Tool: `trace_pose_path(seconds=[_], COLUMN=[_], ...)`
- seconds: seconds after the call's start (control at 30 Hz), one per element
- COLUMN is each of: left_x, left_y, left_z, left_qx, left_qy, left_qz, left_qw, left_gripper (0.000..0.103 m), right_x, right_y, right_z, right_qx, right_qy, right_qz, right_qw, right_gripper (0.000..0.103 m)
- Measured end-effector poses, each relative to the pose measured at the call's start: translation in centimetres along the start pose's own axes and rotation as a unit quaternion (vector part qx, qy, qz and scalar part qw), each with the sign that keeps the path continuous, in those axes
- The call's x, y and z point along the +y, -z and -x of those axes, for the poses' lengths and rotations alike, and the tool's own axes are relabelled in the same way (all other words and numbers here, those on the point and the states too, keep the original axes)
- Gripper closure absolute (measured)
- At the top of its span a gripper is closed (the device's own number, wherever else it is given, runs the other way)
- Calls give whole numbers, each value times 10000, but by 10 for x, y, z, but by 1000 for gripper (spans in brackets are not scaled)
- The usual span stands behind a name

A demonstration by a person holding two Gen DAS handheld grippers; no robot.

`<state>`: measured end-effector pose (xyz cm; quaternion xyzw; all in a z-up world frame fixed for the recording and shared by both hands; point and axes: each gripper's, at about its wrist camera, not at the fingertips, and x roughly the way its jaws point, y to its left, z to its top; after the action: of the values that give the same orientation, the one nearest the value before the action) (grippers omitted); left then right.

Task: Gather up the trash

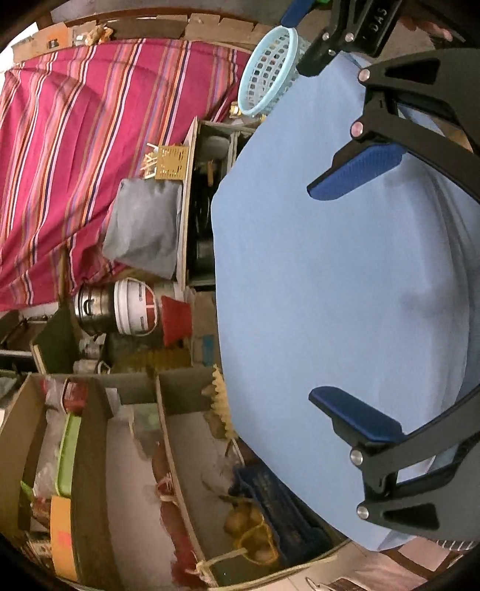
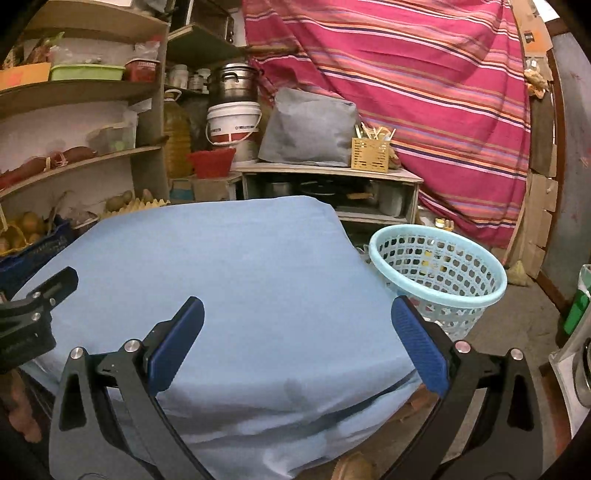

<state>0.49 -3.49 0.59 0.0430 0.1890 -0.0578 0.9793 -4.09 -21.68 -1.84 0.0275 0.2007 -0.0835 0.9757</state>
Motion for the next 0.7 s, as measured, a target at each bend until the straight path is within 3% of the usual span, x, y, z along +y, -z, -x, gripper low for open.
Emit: trace_pose_path(seconds=[0.33, 0.7], left_x=[8, 16], left_y=[8, 9], left_z=[1, -8], left_qx=[-212, -182], left_qy=[-201, -267], left_qz=[-64, 31], left_qw=[9996, 9995], left_gripper=[4, 4], right_x=[5, 10], right_y=[2, 3], right_z=[-2, -7], right_qx=[-61, -71], right_qy=[-40, -98], right_qz=[-66, -25], right_qw=[10000, 9999], right_gripper=[4, 4])
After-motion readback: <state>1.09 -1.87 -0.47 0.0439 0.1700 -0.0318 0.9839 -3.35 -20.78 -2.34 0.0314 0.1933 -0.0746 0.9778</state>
